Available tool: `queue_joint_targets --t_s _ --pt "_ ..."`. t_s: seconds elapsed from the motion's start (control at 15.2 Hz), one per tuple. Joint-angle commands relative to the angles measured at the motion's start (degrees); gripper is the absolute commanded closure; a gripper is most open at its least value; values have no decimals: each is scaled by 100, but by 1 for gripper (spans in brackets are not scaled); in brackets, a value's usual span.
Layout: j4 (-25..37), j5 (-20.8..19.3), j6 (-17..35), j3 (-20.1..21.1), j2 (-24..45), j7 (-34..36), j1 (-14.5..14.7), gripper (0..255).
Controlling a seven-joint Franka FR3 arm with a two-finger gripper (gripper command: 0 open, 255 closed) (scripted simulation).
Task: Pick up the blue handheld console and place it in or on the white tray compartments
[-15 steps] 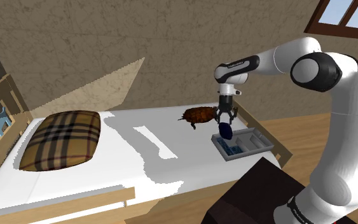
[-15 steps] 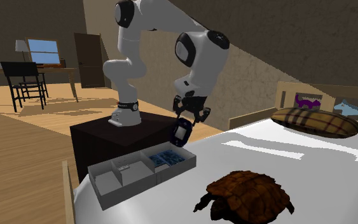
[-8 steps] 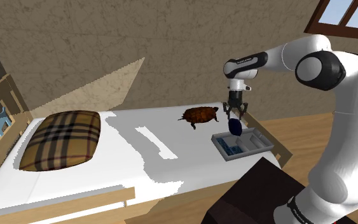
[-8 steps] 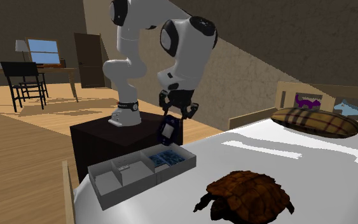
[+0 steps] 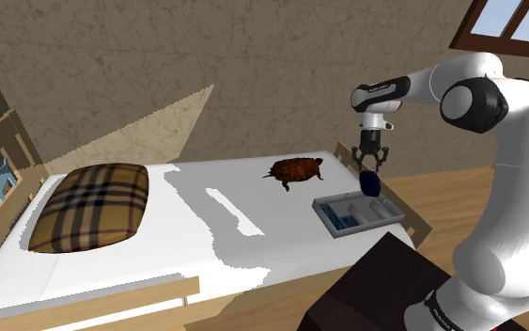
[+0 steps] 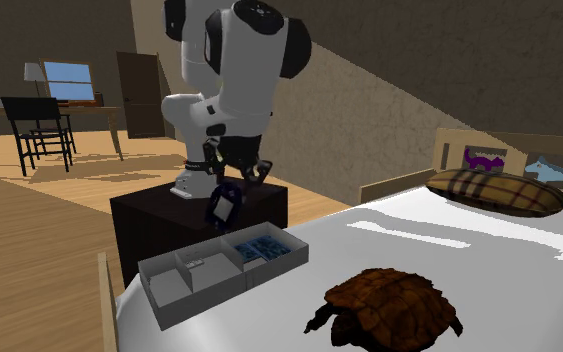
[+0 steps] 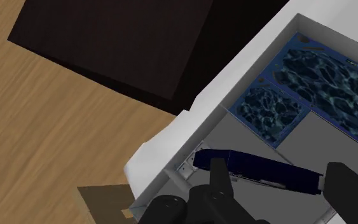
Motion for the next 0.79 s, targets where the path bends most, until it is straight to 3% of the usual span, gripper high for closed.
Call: queue_joint_targets --t_s 0.0,0.26,0.33,0.53,0.73 --pt "222 -100 -133 -103 89 -262 -175 255" --pt "144 -90 6 -97 149 -247 -170 255" --pt "144 -90 6 -97 149 -247 -170 0" --pt "63 -1109 560 172 454 -1658 110 0" --pt "-512 -2128 1519 405 487 -2870 370 0"
